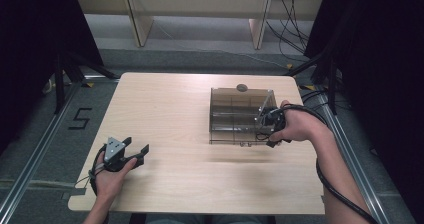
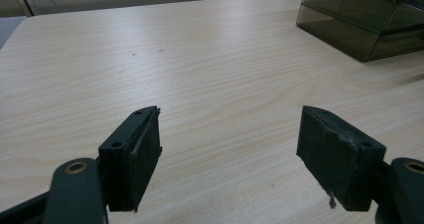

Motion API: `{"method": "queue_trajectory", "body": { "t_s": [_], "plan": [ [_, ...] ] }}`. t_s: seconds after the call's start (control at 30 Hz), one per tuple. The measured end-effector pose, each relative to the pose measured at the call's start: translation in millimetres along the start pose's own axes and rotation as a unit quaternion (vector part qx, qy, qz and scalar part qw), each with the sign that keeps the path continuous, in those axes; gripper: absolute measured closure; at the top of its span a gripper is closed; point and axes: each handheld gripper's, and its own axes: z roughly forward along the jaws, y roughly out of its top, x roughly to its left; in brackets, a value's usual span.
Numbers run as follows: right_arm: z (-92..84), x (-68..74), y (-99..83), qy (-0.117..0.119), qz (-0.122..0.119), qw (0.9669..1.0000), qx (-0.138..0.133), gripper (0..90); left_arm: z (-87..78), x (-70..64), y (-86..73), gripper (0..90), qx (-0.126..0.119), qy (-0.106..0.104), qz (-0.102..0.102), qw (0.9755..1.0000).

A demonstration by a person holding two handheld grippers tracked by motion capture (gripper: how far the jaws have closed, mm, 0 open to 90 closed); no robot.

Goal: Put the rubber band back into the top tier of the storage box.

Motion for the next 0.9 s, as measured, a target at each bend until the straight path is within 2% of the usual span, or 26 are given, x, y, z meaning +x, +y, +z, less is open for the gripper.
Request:
{"method": "queue_trajectory", "body": {
  "t_s": [0.07, 0.1, 0.33, 0.6, 0.67, 0.83, 0.87, 0.9],
  "plan": [
    [0.6, 0.8, -1.0, 0.001, -0.006, 1.0, -0.002, 71.8, 0.0, -0.1, 0.0, 24.8, 0.0, 0.0, 0.0, 1.0],
    [0.1, 2.5, -1.6, -0.002, 0.001, 1.0, 0.0, 71.9, 0.0, -0.1, 0.0, 24.8, 0.0, 0.0, 0.0, 1.0],
    [0.9, 8.1, -6.2, 0.005, 0.005, 0.9999, 0.01, 73.6, 0.0, -0.3, 0.0, 24.8, 0.0, 0.0, 0.0, 1.0],
    [6.5, 12.4, -11.7, 0.01, -0.005, 0.9999, 0.005, 74.9, 0.1, -0.4, -0.1, 24.8, 0.001, 0.0, 0.001, 1.0],
    [7.5, 15.7, -13.6, 0.014, 0.003, 0.9998, 0.012, 75.7, 0.2, -0.4, -0.1, 24.8, 0.001, 0.0, 0.001, 1.0],
    [10.4, 19.4, -17.0, 0.017, 0.0, 0.9998, 0.012, 76.4, 0.5, -0.7, -0.1, 24.8, 0.002, -0.002, 0.003, 1.0],
    [11.1, 22.1, -17.6, 0.01, 0.011, 0.9998, 0.016, 76.3, 0.5, -0.7, -0.1, 24.8, 0.002, -0.002, 0.003, 1.0],
    [12.3, 21.8, -18.5, 0.013, 0.008, 0.9998, 0.012, 76.2, 0.4, -0.8, -0.1, 24.8, 0.001, -0.002, 0.003, 1.0]
  ]
}}
